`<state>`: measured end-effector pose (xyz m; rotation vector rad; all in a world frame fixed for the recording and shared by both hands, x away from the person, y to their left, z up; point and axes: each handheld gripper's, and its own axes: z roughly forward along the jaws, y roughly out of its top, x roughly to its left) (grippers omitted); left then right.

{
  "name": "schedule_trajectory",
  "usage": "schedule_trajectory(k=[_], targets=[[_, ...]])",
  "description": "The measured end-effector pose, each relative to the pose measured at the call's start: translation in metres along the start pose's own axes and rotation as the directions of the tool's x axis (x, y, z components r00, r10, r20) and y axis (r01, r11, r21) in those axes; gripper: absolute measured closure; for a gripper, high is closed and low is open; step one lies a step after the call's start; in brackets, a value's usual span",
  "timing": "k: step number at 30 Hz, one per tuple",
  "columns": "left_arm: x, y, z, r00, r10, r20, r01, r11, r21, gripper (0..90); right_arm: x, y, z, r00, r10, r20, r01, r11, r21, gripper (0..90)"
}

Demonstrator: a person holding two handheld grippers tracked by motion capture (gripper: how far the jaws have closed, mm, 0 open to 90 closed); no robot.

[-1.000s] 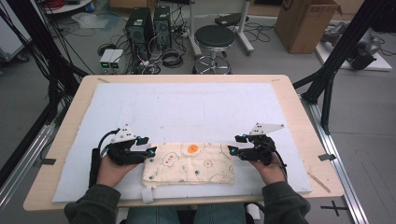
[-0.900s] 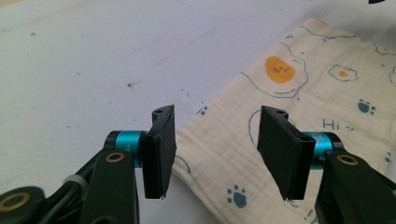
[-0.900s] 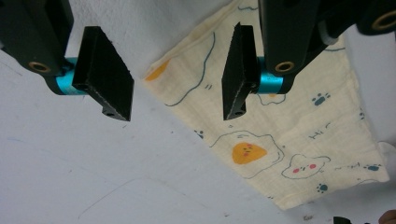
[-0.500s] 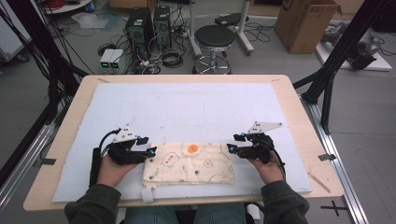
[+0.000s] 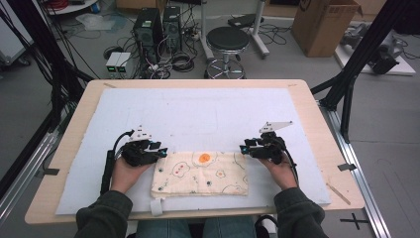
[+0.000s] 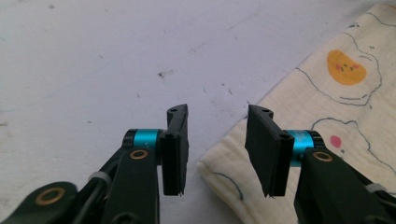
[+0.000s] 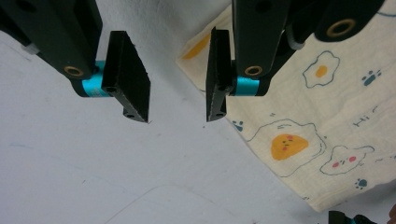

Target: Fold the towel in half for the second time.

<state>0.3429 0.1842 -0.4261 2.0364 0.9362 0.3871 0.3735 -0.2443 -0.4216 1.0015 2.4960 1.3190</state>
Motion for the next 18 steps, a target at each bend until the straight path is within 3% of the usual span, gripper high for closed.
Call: schedule_trajectory(k=[4,7,14,18], targets=[[0.002,-0.001,0.004,1.0000,0.007,-0.003,-0.007,0.9995,0.030,59.8,-0.004,-0.002,0.007,0.9996,0.021,-0.020,-0.020,0.999,0.040,61.3],[0.005,-0.002,0.007,0.9999,-0.011,0.001,0.011,0.9990,0.044,59.0,-0.006,-0.003,0.012,0.9988,0.033,-0.038,-0.030,0.996,0.079,61.6],[0.010,-0.005,0.012,0.9989,-0.043,0.018,0.041,0.9939,0.103,58.6,-0.004,-0.005,0.019,0.9990,0.009,-0.044,-0.002,0.990,0.141,64.6],[0.011,-0.005,0.012,0.9980,-0.057,0.027,0.054,0.9928,0.107,63.2,-0.001,-0.005,0.020,0.9993,-0.005,-0.037,0.011,0.988,0.154,67.4]])
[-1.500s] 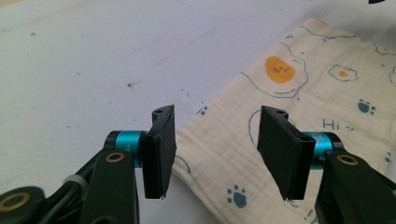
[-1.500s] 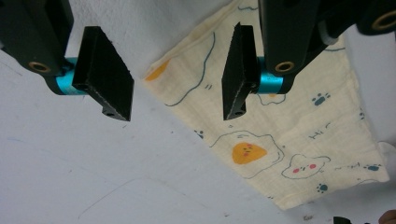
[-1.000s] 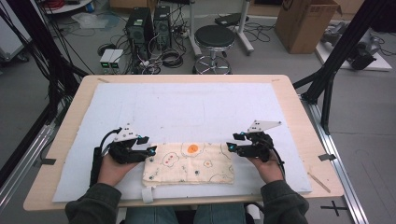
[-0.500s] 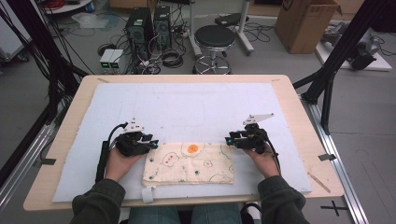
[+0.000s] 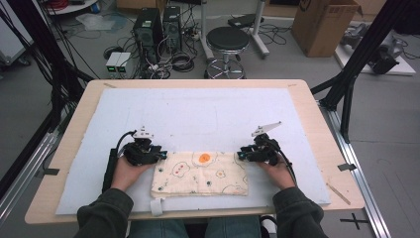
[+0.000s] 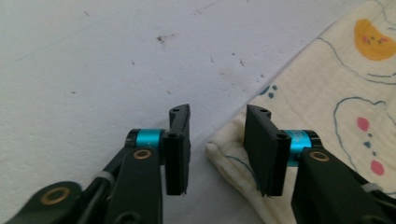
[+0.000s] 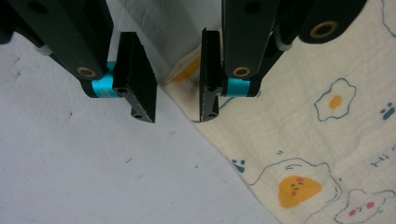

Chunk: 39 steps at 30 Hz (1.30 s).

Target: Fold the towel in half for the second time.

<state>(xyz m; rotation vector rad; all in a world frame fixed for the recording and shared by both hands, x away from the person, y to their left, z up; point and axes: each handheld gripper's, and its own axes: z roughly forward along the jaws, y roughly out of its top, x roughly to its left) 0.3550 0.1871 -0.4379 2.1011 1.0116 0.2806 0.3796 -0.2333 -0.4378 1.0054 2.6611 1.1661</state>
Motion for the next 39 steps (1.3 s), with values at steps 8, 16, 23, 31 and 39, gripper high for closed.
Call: schedule_trajectory(k=[8,16,23,31,39], targets=[[-0.005,0.000,0.000,0.9993,0.035,0.014,-0.035,0.9992,0.017,74.6,0.002,0.000,0.002,0.9997,-0.023,-0.004,0.023,1.000,0.001,76.1],[-0.009,0.001,-0.002,0.9982,0.060,0.002,-0.060,0.9981,0.013,84.9,0.003,0.001,0.001,0.9989,-0.022,-0.042,0.023,1.000,0.009,84.5],[-0.006,0.006,-0.012,0.9977,0.064,-0.020,-0.065,0.9969,-0.045,85.0,0.004,0.012,-0.005,0.9985,-0.045,-0.030,0.045,0.999,0.005,85.0],[0.005,0.012,-0.016,0.9981,0.026,-0.056,-0.031,0.9954,-0.091,85.1,-0.002,0.034,-0.005,0.9988,-0.049,-0.002,0.049,0.999,-0.009,85.1],[0.023,0.041,-0.018,0.9930,0.011,-0.117,-0.030,0.9869,-0.158,85.1,-0.024,0.069,0.002,0.9993,0.015,0.035,-0.014,0.999,-0.030,85.1]])
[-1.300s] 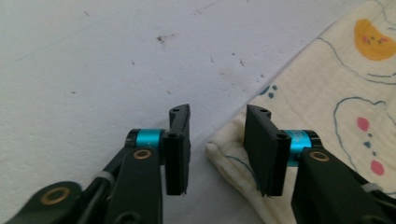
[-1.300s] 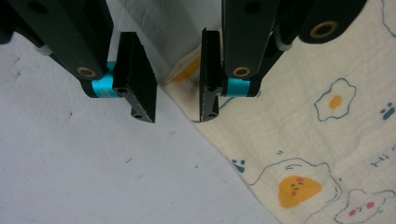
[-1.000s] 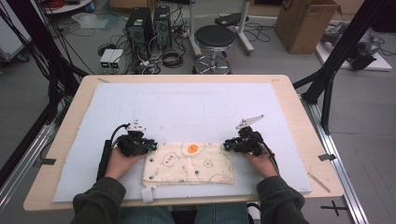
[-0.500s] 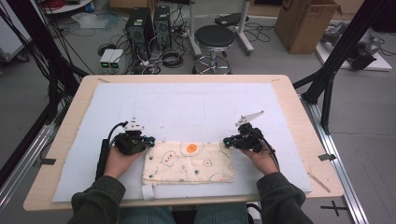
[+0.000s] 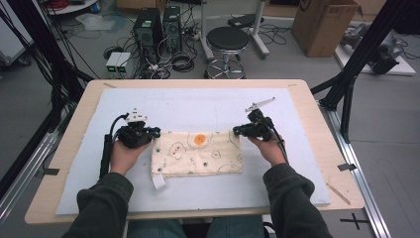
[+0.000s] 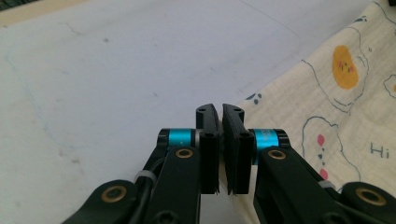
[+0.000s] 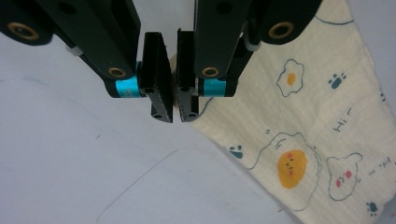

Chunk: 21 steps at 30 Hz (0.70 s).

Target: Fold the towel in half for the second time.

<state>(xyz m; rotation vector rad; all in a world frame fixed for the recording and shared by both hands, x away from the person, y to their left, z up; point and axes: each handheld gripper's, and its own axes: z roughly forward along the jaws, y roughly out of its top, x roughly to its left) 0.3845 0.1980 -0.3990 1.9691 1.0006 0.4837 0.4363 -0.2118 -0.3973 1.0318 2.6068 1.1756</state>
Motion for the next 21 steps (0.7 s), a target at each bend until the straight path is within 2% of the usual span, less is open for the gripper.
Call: schedule_trajectory(k=[3,6,8,10,13,16,21], targets=[[0.006,0.002,0.010,0.9997,-0.012,-0.019,0.012,0.9999,-0.001,85.0,-0.010,0.009,0.006,0.9989,0.045,0.012,-0.045,0.999,-0.005,85.1],[0.008,-0.001,0.021,0.9993,-0.017,-0.034,0.018,0.9995,0.025,85.0,-0.018,0.007,0.017,0.9962,0.085,0.017,-0.085,0.996,0.014,85.1],[0.009,-0.004,0.027,0.9991,-0.014,-0.039,0.016,0.9986,0.050,84.9,-0.021,0.005,0.024,0.9956,0.090,0.026,-0.091,0.995,0.044,85.1],[0.010,-0.005,0.030,0.9990,-0.010,-0.044,0.013,0.9977,0.066,84.9,-0.023,0.004,0.030,0.9955,0.091,0.027,-0.092,0.994,0.051,85.1],[0.011,-0.005,0.029,0.9991,-0.009,-0.041,0.011,0.9983,0.057,84.9,-0.025,0.002,0.031,0.9948,0.101,0.015,-0.102,0.994,0.049,85.1],[0.010,-0.004,0.024,0.9994,-0.010,-0.034,0.011,0.9994,0.034,84.8,-0.025,0.003,0.026,0.9949,0.101,-0.006,-0.101,0.995,0.016,85.1],[0.007,-0.004,0.017,0.9994,0.003,-0.034,-0.002,0.9997,0.023,84.9,-0.020,0.001,0.018,0.9951,0.095,-0.026,-0.096,0.995,-0.020,85.1]])
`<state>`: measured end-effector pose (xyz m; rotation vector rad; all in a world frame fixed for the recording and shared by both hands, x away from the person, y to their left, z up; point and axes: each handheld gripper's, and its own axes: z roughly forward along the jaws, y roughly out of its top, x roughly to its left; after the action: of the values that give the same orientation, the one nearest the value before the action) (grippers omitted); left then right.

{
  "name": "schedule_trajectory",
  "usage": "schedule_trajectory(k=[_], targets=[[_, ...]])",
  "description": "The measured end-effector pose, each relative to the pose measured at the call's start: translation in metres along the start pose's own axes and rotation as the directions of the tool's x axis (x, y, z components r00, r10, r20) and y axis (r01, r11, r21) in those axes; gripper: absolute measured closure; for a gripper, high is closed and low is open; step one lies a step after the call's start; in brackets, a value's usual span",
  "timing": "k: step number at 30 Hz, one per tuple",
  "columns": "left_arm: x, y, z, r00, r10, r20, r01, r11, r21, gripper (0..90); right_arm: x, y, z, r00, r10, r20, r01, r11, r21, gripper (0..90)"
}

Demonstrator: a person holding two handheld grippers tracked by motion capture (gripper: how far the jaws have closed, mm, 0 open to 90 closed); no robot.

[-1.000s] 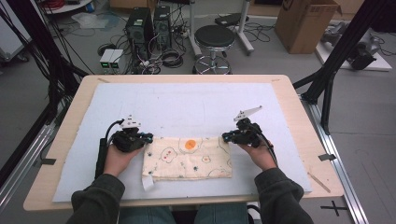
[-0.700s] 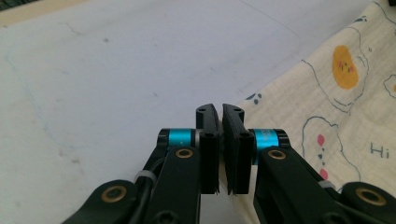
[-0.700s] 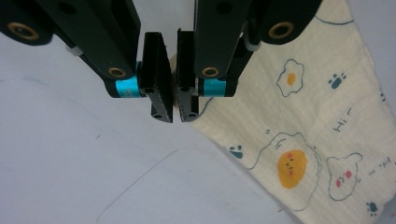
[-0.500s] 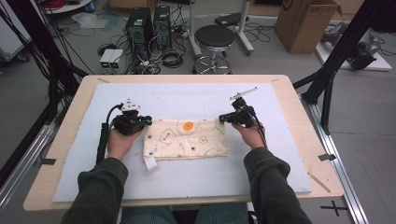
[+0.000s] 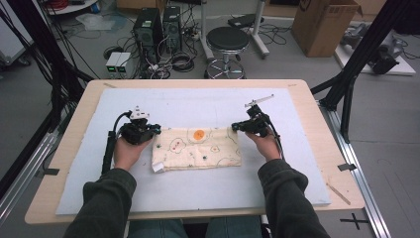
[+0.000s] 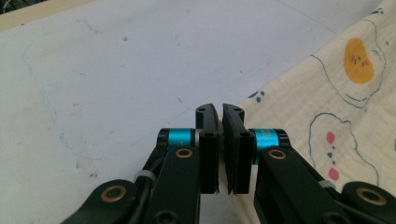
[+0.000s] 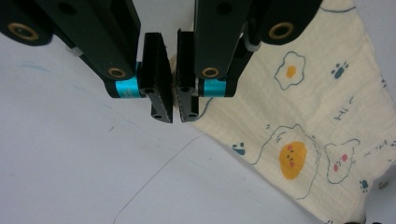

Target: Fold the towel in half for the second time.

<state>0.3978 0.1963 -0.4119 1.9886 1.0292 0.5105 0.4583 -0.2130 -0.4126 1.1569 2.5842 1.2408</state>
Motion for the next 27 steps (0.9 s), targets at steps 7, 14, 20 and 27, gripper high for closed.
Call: schedule_trajectory(k=[7,14,20,27], targets=[[-0.007,-0.002,-0.005,0.9998,0.018,0.004,-0.018,0.9998,0.009,84.8,0.005,-0.004,-0.004,0.9998,0.010,-0.015,-0.010,1.000,-0.020,85.0],[-0.009,-0.013,-0.011,0.9999,0.004,0.013,-0.004,0.9999,-0.013,84.8,0.007,-0.004,-0.009,0.9996,0.010,-0.027,-0.011,0.999,-0.033,85.0],[-0.017,-0.011,-0.019,0.9991,0.038,0.019,-0.037,0.9992,-0.016,84.8,0.021,-0.002,-0.012,0.9980,-0.041,-0.048,0.040,0.999,-0.029,85.0],[-0.025,-0.020,-0.023,0.9990,0.042,0.013,-0.042,0.9990,-0.012,84.8,0.032,-0.010,-0.010,0.9957,-0.051,-0.077,0.048,0.998,-0.036,85.0]])
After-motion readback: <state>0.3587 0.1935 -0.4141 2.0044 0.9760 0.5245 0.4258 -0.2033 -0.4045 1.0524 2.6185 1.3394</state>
